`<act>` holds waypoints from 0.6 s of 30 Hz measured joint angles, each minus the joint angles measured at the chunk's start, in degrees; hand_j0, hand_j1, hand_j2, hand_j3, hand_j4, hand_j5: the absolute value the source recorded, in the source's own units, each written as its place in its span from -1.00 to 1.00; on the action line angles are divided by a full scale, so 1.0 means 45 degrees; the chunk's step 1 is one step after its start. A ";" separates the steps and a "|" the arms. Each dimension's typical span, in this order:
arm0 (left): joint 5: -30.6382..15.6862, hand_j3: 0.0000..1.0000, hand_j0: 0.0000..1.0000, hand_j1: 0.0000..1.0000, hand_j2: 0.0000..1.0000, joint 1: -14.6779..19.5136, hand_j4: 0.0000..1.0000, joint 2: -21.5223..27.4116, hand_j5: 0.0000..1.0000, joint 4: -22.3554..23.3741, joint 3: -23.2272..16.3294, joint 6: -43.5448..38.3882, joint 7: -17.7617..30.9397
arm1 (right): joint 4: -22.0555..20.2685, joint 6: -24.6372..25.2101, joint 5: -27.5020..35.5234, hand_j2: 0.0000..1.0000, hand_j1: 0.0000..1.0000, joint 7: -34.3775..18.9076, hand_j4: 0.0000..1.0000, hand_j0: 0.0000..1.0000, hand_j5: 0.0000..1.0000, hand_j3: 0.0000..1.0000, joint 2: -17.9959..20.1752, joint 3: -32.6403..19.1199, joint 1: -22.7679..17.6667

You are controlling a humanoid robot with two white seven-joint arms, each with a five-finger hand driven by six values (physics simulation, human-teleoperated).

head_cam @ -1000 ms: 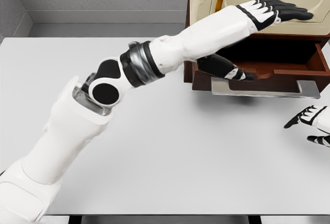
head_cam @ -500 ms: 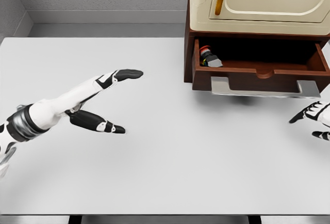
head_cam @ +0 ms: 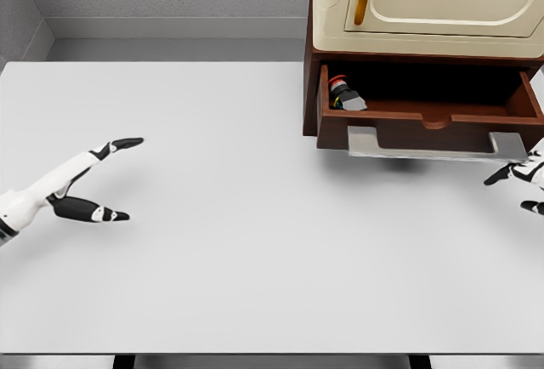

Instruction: Put the switch into the drawer with left arm, and close the drawer with right arm

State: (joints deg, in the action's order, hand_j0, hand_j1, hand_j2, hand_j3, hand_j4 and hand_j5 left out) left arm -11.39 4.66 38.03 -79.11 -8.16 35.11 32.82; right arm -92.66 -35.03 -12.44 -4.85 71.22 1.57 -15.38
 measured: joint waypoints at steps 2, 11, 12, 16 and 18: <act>-0.0007 1.00 1.00 1.00 1.00 -0.0078 1.00 -0.0086 1.00 0.0056 0.0083 0.0001 0.0035 | 0.0091 0.0000 -0.0007 0.43 0.43 -0.0001 0.43 0.43 0.43 0.43 -0.0023 0.0013 0.0020; -0.0002 1.00 1.00 1.00 1.00 -0.0117 1.00 -0.0191 1.00 0.0106 0.0165 0.0001 0.0070 | 0.0505 -0.0036 -0.0460 0.45 0.45 -0.0069 0.45 0.45 0.45 0.45 -0.0217 0.0077 0.0487; 0.0000 1.00 1.00 1.00 1.00 -0.0117 1.00 -0.0195 1.00 0.0108 0.0165 0.0002 0.0071 | 0.0611 -0.0048 -0.0638 0.46 0.46 -0.0092 0.46 0.46 0.46 0.46 -0.0327 0.0102 0.0664; 0.0001 1.00 1.00 1.00 1.00 -0.0117 1.00 -0.0200 1.00 0.0098 0.0169 0.0001 0.0072 | 0.0933 -0.0013 -0.0609 0.46 0.46 -0.0037 0.46 0.46 0.46 0.46 -0.0551 0.0075 0.0723; 0.0002 1.00 1.00 1.00 1.00 -0.0098 1.00 -0.0201 1.00 0.0101 0.0171 0.0002 0.0072 | 0.1025 -0.0007 -0.0623 0.46 0.46 -0.0026 0.46 0.46 0.46 0.46 -0.0598 0.0070 0.0742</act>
State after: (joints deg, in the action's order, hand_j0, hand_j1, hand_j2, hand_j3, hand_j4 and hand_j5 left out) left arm -11.39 4.22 37.12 -78.66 -7.39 35.12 33.15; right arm -88.05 -35.07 -15.24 -4.97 68.53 1.89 -12.04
